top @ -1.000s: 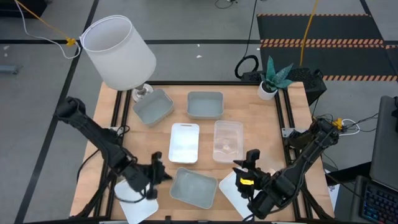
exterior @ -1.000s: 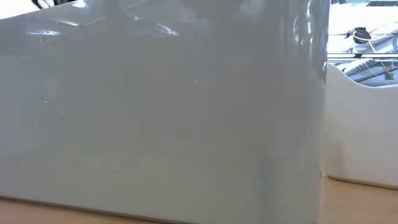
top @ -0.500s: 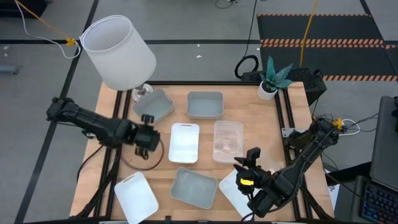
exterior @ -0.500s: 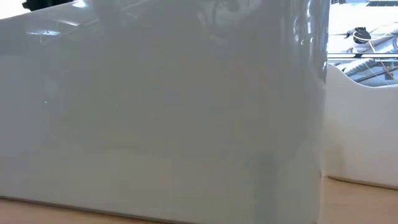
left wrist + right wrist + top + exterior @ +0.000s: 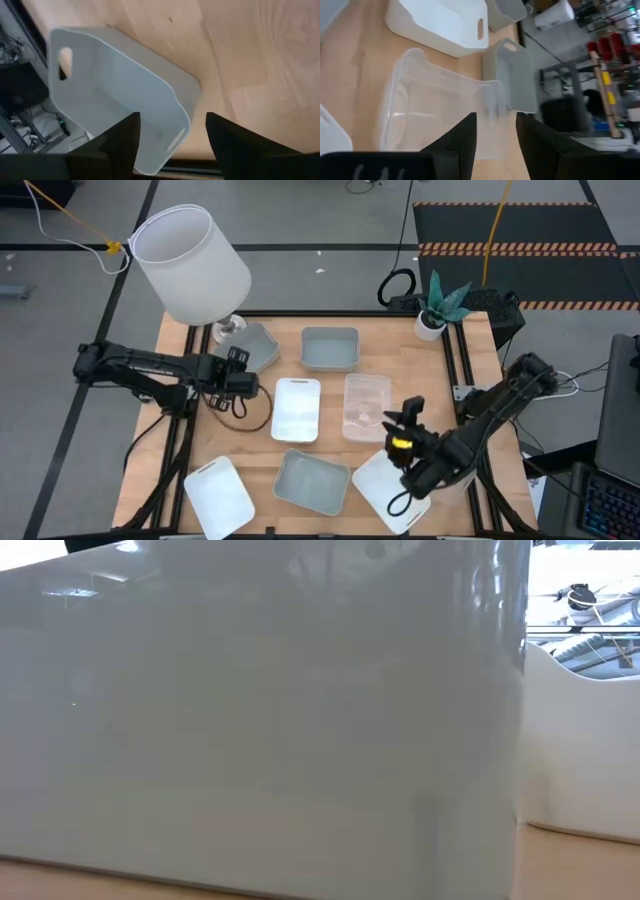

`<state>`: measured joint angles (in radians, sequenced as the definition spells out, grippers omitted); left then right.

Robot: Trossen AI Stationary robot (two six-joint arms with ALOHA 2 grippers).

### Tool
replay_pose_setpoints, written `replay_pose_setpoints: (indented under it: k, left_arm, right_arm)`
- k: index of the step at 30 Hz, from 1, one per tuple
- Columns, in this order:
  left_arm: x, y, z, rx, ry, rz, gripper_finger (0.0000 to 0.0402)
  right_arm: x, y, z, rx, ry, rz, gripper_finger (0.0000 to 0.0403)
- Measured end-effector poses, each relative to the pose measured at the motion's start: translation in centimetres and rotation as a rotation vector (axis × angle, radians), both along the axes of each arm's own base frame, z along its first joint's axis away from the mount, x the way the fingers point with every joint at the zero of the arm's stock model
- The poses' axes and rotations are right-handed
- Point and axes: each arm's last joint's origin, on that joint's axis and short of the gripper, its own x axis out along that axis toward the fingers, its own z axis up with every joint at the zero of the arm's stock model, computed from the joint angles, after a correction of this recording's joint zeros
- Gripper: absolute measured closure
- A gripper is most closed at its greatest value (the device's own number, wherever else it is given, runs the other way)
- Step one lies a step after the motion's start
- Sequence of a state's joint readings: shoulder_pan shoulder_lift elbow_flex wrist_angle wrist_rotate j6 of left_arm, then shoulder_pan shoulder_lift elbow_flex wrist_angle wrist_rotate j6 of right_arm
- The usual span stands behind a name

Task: Stack baskets by color
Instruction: Stack the top left gray bin on top of the top right gray bin

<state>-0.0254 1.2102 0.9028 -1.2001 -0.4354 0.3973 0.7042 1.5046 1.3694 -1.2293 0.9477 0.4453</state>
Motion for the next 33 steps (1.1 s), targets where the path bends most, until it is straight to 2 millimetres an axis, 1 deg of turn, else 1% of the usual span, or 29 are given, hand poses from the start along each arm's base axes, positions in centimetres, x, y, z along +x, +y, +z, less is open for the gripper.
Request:
replay_pose_setpoints:
  k: [5, 8, 14, 21, 25, 29, 30, 33]
  left_arm:
    - [-0.7, 0.8, -1.5, -0.019, 0.065, 0.008, 0.0191]
    - [-0.7, 1.2, -2.3, -0.026, 0.054, 0.031, 0.0206]
    - [-1.3, 1.7, -3.5, -0.048, 0.096, 0.051, 0.0234]
    - [-1.4, 2.1, -4.9, -0.051, 0.064, 0.059, 0.0279]
    - [-1.3, 2.1, -5.1, -0.047, 0.064, 0.019, 0.0324]
    - [-1.1, 2.1, -4.9, -0.041, 0.051, 0.007, 0.0384]
    - [-0.9, 2.1, -4.9, -0.039, 0.039, 0.006, 0.039]
    - [-0.7, 2.1, -4.7, -0.007, 0.02, 0.0, 0.039]
  right_arm:
    - [-1.1, -1.0, -0.7, 0.083, -0.063, 0.059, 0.0273]
    - [-1.5, -1.4, -0.8, 0.111, -0.113, 0.104, 0.0273]
    - [-2.0, -1.7, -0.4, 0.188, -0.194, 0.193, 0.0273]
    - [-2.1, -1.7, 0.0, 0.201, -0.223, 0.205, 0.0273]
    - [-2.0, -1.7, 0.1, 0.205, -0.232, 0.206, 0.0273]
    - [-1.9, -1.7, 0.2, 0.201, -0.238, 0.21, 0.0273]
    - [-1.9, -1.7, 0.2, 0.2, -0.238, 0.209, 0.0273]
    - [-1.7, -2.0, 0.2, 0.205, -0.246, 0.188, 0.0273]
